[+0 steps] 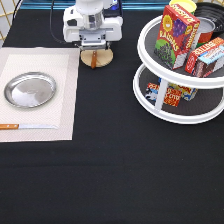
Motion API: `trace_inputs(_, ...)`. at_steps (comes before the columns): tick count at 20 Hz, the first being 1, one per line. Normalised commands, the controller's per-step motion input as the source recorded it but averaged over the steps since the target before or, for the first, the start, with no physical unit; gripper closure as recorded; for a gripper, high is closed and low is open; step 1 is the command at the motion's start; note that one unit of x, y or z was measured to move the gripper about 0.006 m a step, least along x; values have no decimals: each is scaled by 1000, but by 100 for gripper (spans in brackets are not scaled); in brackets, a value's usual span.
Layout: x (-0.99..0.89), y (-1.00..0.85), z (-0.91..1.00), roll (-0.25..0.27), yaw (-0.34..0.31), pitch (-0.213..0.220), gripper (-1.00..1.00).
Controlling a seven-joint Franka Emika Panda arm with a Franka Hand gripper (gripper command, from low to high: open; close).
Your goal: Arrange plate and fork
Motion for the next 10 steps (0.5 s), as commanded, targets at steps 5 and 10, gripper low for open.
trace_inputs(5,173,0,-170,-6,0,-32,-100)
trace_inputs(10,47,13,-150,-4,-1,-11,-100)
